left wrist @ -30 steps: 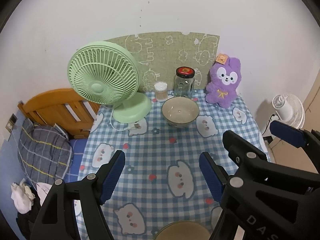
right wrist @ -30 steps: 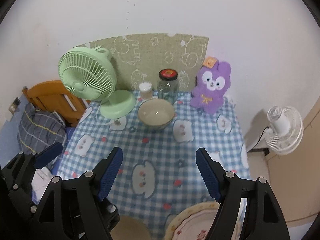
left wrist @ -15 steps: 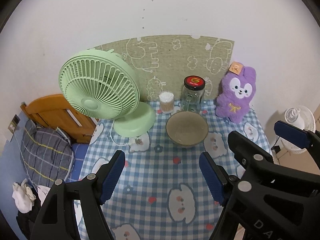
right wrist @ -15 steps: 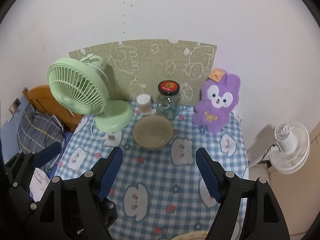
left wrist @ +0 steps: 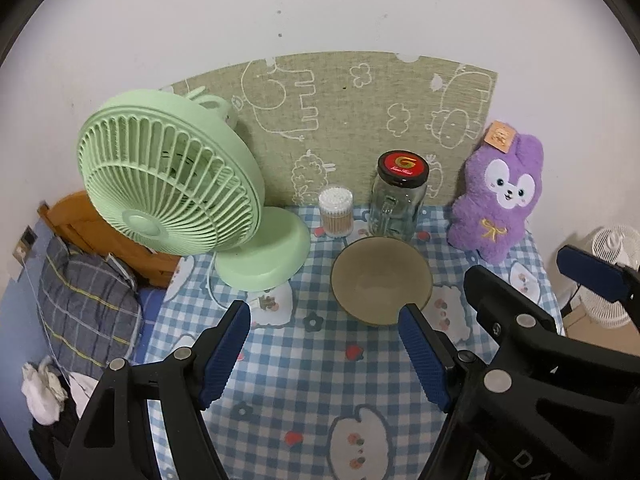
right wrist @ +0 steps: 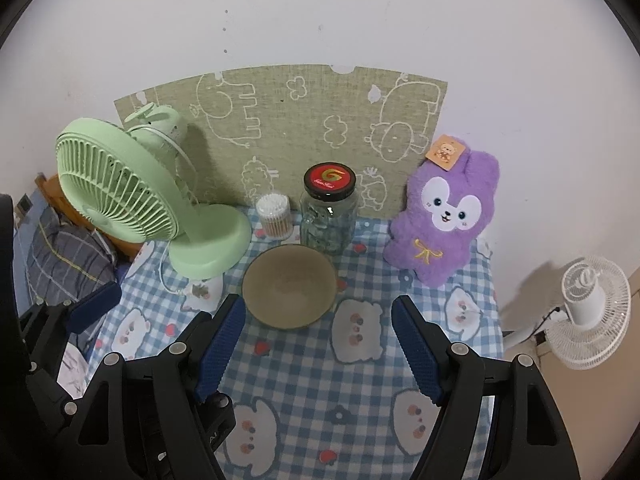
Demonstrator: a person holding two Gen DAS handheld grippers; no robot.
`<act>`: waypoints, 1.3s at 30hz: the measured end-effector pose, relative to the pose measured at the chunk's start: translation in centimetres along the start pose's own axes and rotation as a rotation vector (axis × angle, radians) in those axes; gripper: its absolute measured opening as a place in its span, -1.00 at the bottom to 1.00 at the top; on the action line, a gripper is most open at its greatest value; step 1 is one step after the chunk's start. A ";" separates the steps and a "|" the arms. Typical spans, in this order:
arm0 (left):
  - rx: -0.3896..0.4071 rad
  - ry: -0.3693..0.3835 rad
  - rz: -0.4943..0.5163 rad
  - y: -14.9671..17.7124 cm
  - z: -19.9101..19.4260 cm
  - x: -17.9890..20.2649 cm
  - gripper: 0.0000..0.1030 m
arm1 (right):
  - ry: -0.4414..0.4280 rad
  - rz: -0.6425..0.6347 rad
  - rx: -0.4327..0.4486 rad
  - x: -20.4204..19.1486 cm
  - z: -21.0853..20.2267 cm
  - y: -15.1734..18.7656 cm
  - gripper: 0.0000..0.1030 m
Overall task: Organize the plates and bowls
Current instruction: 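Move both grippers to the beige bowl in front of the glass jar, then close both grippers on the rim of the beige bowl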
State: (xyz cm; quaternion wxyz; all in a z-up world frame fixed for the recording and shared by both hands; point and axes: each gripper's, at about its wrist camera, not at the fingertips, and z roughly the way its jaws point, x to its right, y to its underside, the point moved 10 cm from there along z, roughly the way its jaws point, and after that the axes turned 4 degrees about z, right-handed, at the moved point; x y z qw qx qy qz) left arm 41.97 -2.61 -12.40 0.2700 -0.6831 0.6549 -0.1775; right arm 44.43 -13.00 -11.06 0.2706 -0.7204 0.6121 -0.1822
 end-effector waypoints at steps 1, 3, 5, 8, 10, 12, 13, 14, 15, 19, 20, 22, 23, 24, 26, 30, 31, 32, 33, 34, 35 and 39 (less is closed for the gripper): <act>-0.004 0.004 0.001 -0.1 0.4 0.1 0.52 | 0.002 -0.001 -0.003 0.1 0.4 -0.1 0.52; -0.011 0.007 0.004 -0.2 1.4 0.4 0.52 | 0.003 -0.003 -0.008 0.3 1.3 -0.2 0.52; -0.018 0.000 0.000 -0.3 2.3 0.4 0.52 | 0.002 0.002 -0.018 0.6 2.3 -0.3 0.52; -0.040 0.006 -0.023 -0.3 4.0 0.0 0.52 | 0.004 0.006 -0.040 1.1 3.9 -0.3 0.52; -0.048 -0.005 -0.033 -0.2 5.2 -0.2 0.52 | 0.005 0.005 -0.050 1.3 4.8 -0.2 0.52; -0.063 0.003 -0.030 -0.1 6.3 0.1 0.52 | 0.002 0.003 -0.061 1.5 5.8 -0.1 0.52; -0.068 0.003 -0.027 -0.1 6.7 0.1 0.52 | 0.001 0.002 -0.067 1.6 6.3 0.0 0.52; -0.074 0.000 -0.024 0.0 7.2 0.2 0.52 | -0.002 0.003 -0.075 1.7 6.9 0.1 0.52; -0.078 -0.002 -0.022 0.0 7.7 0.2 0.52 | -0.007 0.003 -0.080 1.8 7.5 0.1 0.52; -0.089 -0.007 -0.027 0.0 9.5 0.0 0.52 | -0.021 0.006 -0.092 1.9 9.6 0.1 0.52; -0.088 -0.008 -0.028 -0.1 10.0 0.0 0.52 | -0.026 0.010 -0.097 1.9 10.2 0.1 0.52; -0.081 -0.013 -0.038 -0.1 10.8 0.0 0.52 | -0.027 0.015 -0.104 2.1 11.0 0.1 0.52; -0.080 -0.017 -0.047 -0.2 11.2 0.1 0.48 | -0.025 0.018 -0.106 2.2 11.5 0.0 0.51; -0.081 -0.015 -0.048 -0.1 11.6 0.2 0.46 | -0.022 0.019 -0.106 2.3 12.0 0.0 0.51; -0.076 -0.018 -0.038 -0.1 12.3 0.5 0.45 | -0.018 0.018 -0.101 2.5 12.8 0.1 0.51; -0.109 -0.002 -0.037 0.3 14.3 1.0 0.22 | -0.022 0.012 -0.115 2.5 14.4 0.5 0.34; -0.116 0.002 -0.037 0.4 14.7 1.0 0.14 | -0.029 0.019 -0.123 2.6 14.7 0.6 0.31; -0.122 0.000 -0.036 0.5 15.1 1.1 0.13 | -0.036 0.032 -0.134 2.7 15.2 0.9 0.30; -0.123 -0.004 -0.033 0.6 15.4 1.2 0.13 | -0.041 0.043 -0.143 2.7 15.5 1.1 0.30; -0.125 -0.005 -0.029 0.6 15.7 1.3 0.13 | -0.044 0.050 -0.149 2.8 15.9 1.3 0.26; -0.129 -0.005 -0.021 0.8 16.1 1.4 0.06 | -0.040 0.050 -0.154 2.9 16.3 1.4 0.22; -0.152 -0.005 -0.006 1.2 17.4 1.9 -0.13 | -0.016 0.026 -0.160 2.9 17.5 1.8 0.04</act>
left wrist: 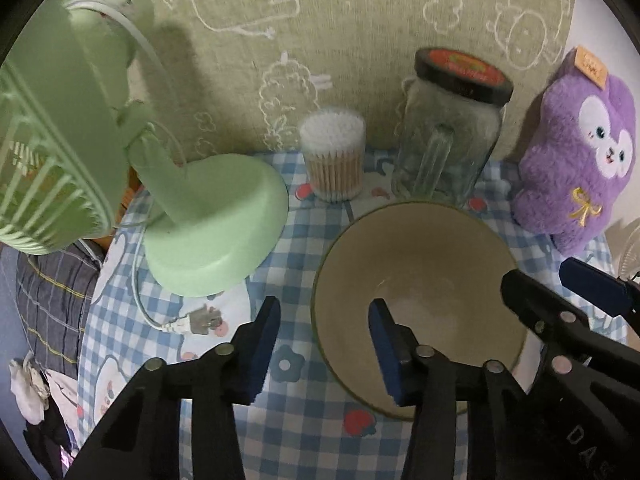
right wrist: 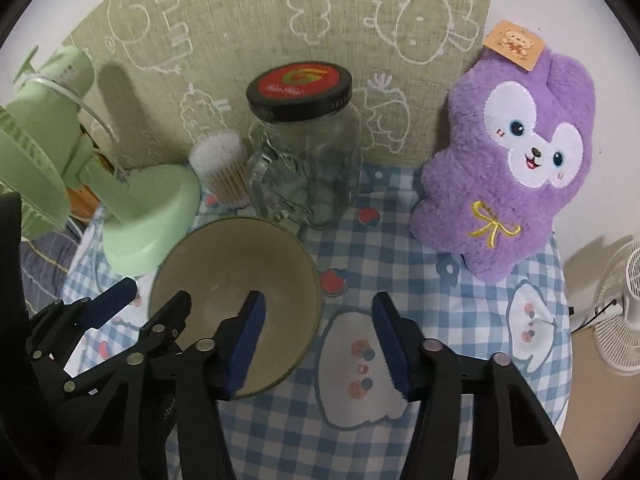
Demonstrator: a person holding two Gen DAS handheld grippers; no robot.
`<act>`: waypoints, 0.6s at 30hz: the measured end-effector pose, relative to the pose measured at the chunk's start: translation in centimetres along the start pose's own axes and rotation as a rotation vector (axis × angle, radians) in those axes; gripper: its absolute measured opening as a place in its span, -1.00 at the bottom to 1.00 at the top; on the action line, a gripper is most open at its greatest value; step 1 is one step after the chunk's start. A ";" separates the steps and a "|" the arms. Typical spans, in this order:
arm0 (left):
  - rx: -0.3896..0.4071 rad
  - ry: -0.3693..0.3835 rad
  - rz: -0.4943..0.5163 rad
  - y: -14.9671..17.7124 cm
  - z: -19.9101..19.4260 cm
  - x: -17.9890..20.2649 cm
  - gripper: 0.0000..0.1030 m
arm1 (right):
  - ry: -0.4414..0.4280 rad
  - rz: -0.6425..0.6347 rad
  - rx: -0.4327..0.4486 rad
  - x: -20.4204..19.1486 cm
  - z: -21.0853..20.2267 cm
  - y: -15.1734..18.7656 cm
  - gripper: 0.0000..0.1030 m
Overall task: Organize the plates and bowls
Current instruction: 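Close both grippers on the rim of the beige bowl, then lift the beige bowl off the tablecloth with both grippers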
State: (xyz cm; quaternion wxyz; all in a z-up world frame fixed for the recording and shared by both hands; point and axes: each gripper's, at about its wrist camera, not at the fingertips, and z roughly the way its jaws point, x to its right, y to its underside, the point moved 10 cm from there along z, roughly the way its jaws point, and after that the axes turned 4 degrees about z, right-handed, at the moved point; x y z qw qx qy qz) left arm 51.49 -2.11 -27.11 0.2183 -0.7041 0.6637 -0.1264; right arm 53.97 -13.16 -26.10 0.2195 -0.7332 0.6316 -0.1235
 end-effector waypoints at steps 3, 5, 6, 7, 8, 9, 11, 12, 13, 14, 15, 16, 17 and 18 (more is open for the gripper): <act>-0.004 0.004 -0.018 0.2 0.7 0.0 -0.22 | 0.006 -0.006 0.001 0.0 0.5 0.0 -0.08; 0.003 0.011 -0.032 0.2 0.9 0.1 -0.26 | 0.011 -0.008 0.003 0.0 0.8 0.0 -0.16; 0.002 0.014 -0.030 0.2 1.2 0.2 -0.27 | 0.012 -0.010 0.005 0.0 1.0 -0.1 -0.17; -0.002 0.016 -0.026 0.2 1.4 0.2 -0.32 | 0.016 -0.010 0.007 0.0 1.1 -0.1 -0.21; -0.002 0.015 -0.024 0.1 1.6 0.3 -0.36 | 0.018 -0.012 0.006 0.0 1.3 -0.1 -0.26; -0.004 0.016 -0.020 0.1 1.7 0.3 -0.37 | 0.018 -0.014 0.001 0.0 1.5 -0.1 -0.28; -0.009 0.027 -0.015 0.2 2.1 0.4 -0.50 | 0.018 -0.019 -0.006 0.0 1.9 -0.1 -0.38; -0.009 0.032 -0.015 0.2 2.3 0.5 -0.51 | 0.020 -0.022 -0.010 0.0 2.1 0.0 -0.40; -0.010 0.036 -0.014 0.1 2.4 0.5 -0.52 | 0.023 -0.024 -0.011 0.0 2.2 0.0 -0.47; -0.010 0.035 -0.015 0.1 2.5 0.4 -0.58 | 0.025 -0.028 -0.012 0.0 2.3 -0.1 -0.54; -0.009 0.034 -0.018 0.0 2.6 0.4 -0.61 | 0.026 -0.031 -0.014 0.0 2.5 -0.1 -0.57; -0.008 0.036 -0.024 -0.1 2.7 0.3 -0.64 | 0.025 -0.036 -0.016 -0.1 2.6 -0.1 -0.59; -0.004 0.036 -0.031 -0.2 2.7 0.2 -0.68 | 0.022 -0.039 -0.019 -0.2 2.8 0.0 -0.62; -0.003 0.042 -0.039 -0.3 2.8 0.1 -0.68 | 0.018 -0.038 -0.018 -0.3 2.9 0.0 -0.65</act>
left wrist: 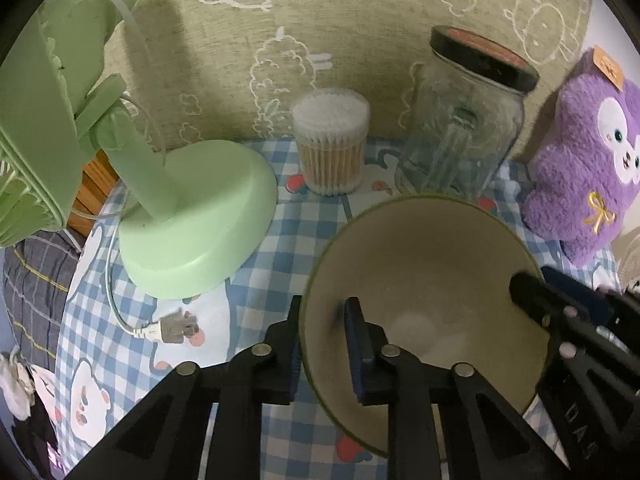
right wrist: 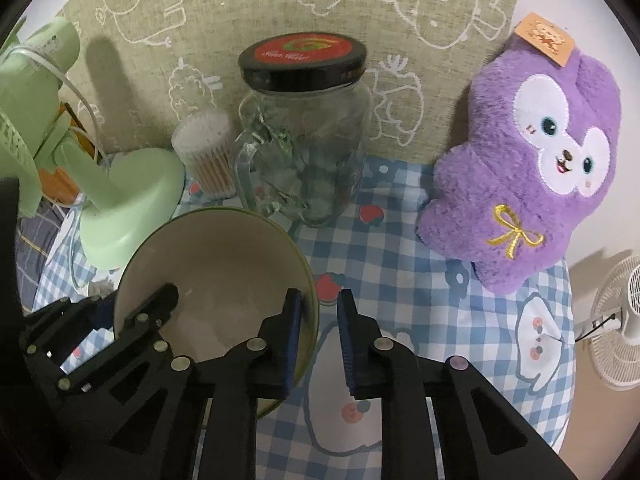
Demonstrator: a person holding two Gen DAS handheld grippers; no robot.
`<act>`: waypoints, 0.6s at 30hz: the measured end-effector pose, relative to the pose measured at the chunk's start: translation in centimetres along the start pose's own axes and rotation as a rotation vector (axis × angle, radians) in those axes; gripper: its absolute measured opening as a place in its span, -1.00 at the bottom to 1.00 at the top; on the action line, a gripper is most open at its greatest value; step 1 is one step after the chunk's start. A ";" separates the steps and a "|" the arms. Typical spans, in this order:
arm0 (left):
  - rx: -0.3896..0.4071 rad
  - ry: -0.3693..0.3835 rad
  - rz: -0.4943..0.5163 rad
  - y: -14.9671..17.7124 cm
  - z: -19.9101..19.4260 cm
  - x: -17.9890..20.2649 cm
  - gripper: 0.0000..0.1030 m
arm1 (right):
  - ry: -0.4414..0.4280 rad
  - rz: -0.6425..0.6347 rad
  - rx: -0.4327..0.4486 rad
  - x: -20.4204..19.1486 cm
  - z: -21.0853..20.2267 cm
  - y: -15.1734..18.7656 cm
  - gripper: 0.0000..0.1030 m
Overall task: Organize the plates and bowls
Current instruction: 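Lift the beige bowl off the tablecloth with both grippers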
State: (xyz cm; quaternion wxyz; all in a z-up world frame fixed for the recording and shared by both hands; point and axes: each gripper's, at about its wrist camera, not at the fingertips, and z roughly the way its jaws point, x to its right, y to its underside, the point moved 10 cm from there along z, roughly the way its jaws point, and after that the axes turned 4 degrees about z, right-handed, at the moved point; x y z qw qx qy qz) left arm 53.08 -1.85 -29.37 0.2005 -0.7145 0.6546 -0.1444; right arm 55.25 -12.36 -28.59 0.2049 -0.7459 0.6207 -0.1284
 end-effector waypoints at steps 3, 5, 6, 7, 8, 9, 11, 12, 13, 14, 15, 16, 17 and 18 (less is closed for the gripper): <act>-0.001 0.007 -0.009 -0.1 0.3 -0.2 -0.68 | -0.008 -0.001 0.005 -0.2 0.0 -0.1 -0.71; 0.001 0.009 -0.003 -0.2 0.4 -0.2 -0.69 | -0.015 -0.004 0.002 -0.2 0.1 -0.1 -0.77; 0.001 0.008 -0.001 -0.2 0.4 -0.2 -0.69 | -0.014 -0.005 0.001 -0.2 0.1 -0.1 -0.77; 0.001 0.008 0.000 -0.2 0.4 -0.2 -0.70 | -0.015 -0.004 0.000 -0.2 0.1 -0.1 -0.77; 0.000 0.008 0.000 -0.2 0.4 -0.2 -0.70 | -0.015 -0.003 0.001 -0.2 0.1 -0.1 -0.77; 0.001 0.009 0.000 -0.2 0.4 -0.2 -0.70 | -0.014 -0.002 0.000 -0.2 0.1 -0.1 -0.77; -0.004 0.009 0.005 -0.1 0.4 -0.2 -0.71 | -0.011 -0.009 0.001 -0.3 0.1 0.0 -0.77; -0.007 0.008 0.006 0.0 0.3 -0.2 -0.71 | -0.011 -0.012 0.000 -0.4 0.0 0.0 -0.77; -0.010 0.004 0.009 0.1 0.3 -0.2 -0.71 | -0.013 -0.015 -0.002 -0.4 0.0 0.1 -0.77; -0.011 0.000 0.012 0.2 -0.1 -0.1 -0.71 | -0.018 -0.016 -0.007 -0.5 0.0 0.2 -0.77; -0.011 -0.003 0.014 0.3 -0.1 -0.2 -0.71 | -0.019 -0.016 -0.010 -0.6 -0.1 0.3 -0.77; -0.013 -0.005 0.017 0.4 -0.3 -0.2 -0.72 | -0.020 -0.014 -0.010 -0.6 -0.2 0.4 -0.77; -0.016 -0.005 0.015 0.6 -0.5 -0.2 -0.72 | -0.025 -0.004 -0.007 -0.6 -0.3 0.5 -0.77; -0.017 -0.006 0.014 0.7 -0.7 -0.3 -0.72 | -0.028 0.000 -0.010 -0.6 -0.5 0.7 -0.77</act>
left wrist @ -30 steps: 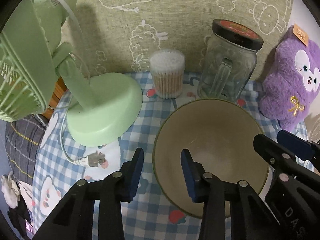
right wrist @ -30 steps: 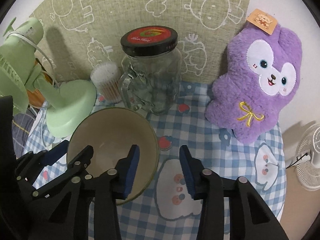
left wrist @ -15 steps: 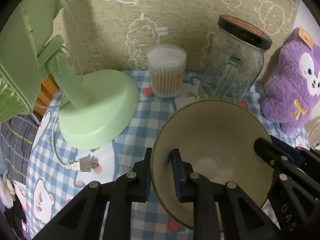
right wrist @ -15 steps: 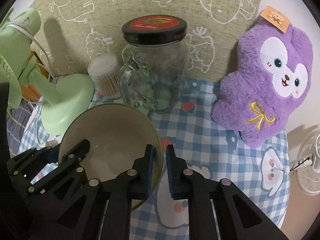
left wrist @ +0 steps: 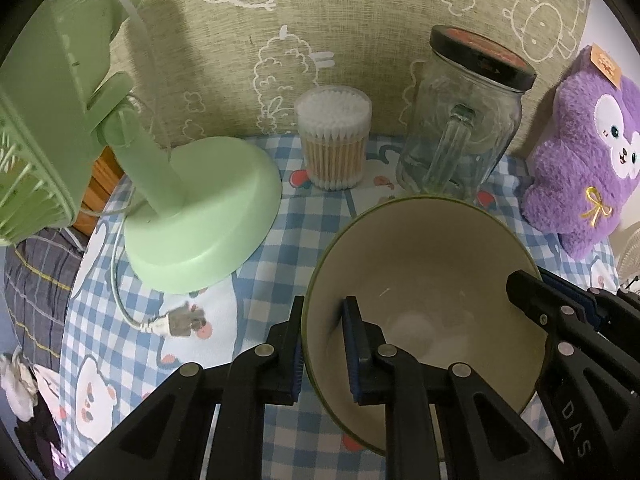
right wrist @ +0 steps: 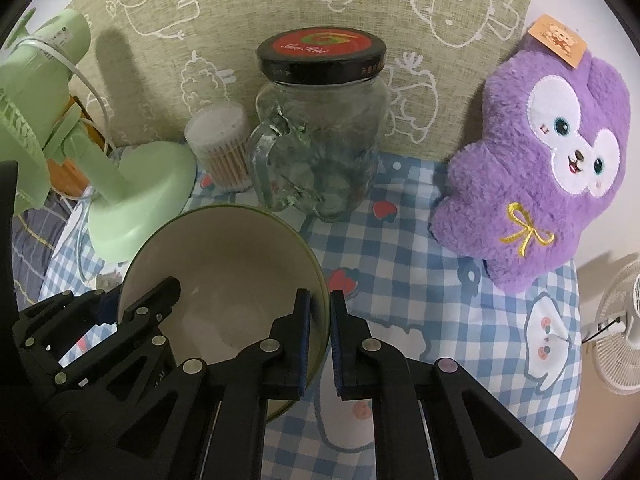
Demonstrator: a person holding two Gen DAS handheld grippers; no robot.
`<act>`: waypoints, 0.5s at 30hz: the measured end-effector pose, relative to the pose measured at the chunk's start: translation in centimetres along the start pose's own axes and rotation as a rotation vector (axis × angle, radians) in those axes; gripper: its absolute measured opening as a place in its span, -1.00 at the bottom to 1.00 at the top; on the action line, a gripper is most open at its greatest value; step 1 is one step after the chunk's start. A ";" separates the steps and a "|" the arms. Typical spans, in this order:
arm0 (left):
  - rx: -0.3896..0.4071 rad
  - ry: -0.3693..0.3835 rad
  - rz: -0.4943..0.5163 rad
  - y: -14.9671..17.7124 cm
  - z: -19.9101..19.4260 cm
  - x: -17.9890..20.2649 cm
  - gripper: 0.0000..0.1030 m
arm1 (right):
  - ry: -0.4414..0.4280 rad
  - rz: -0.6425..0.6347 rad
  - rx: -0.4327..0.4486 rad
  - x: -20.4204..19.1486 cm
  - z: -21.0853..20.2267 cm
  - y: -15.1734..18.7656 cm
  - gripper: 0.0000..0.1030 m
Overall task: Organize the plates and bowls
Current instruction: 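Lift the beige bowl off the tablecloth with both grippers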
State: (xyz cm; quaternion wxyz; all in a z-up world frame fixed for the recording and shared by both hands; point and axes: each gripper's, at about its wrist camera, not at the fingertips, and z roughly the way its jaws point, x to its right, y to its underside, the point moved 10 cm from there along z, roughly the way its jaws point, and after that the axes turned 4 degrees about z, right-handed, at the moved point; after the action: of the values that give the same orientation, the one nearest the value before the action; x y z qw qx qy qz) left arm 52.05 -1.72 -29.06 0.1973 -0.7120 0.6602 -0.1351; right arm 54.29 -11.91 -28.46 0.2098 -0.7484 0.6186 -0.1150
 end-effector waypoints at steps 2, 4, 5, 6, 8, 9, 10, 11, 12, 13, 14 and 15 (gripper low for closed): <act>0.000 -0.001 0.002 0.4 -0.4 -0.1 -0.72 | 0.000 -0.001 -0.002 -0.1 -0.4 0.3 -0.77; -0.002 0.001 0.001 0.8 -1.0 -0.1 -0.72 | 0.001 -0.002 -0.002 -0.2 -0.9 0.7 -0.77; -0.003 0.001 -0.001 1.1 -1.3 -0.2 -0.72 | 0.000 -0.001 -0.003 -0.2 -1.1 0.9 -0.77; -0.003 0.001 -0.002 1.3 -1.5 -0.3 -0.72 | -0.001 -0.001 -0.005 -0.3 -1.3 1.1 -0.77; -0.008 0.002 -0.006 2.0 -2.1 -0.4 -0.72 | -0.001 -0.003 -0.008 -0.4 -1.8 1.6 -0.77; -0.011 0.004 -0.006 2.3 -2.3 -0.4 -0.72 | 0.000 -0.002 -0.012 -0.4 -2.0 1.9 -0.77; -0.015 0.005 -0.005 2.8 -2.6 -0.4 -0.72 | 0.001 0.000 -0.017 -0.4 -2.3 2.3 -0.77; -0.017 0.005 -0.004 3.1 -2.9 -0.5 -0.72 | 0.001 0.001 -0.020 -0.5 -2.5 2.6 -0.77; -0.017 0.004 -0.001 3.6 -3.3 -0.5 -0.72 | 0.001 0.001 -0.021 -0.5 -2.8 3.0 -0.77; -0.017 0.001 0.002 4.1 -3.8 -0.6 -0.72 | 0.000 0.000 -0.023 -0.6 -3.1 3.3 -0.77; -0.018 0.001 0.003 4.4 -4.0 -0.6 -0.73 | -0.001 0.002 -0.024 -0.7 -3.5 3.8 -0.77; -0.018 0.001 0.005 4.9 -4.4 -0.7 -0.73 | 0.000 0.004 -0.024 -0.8 -3.9 4.3 -0.77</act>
State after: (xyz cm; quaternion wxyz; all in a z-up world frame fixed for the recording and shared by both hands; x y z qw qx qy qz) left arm 45.65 -1.71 -27.39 0.1906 -0.7121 0.6632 -0.1291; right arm 48.63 -12.40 -26.91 0.2012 -0.7497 0.6212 -0.1071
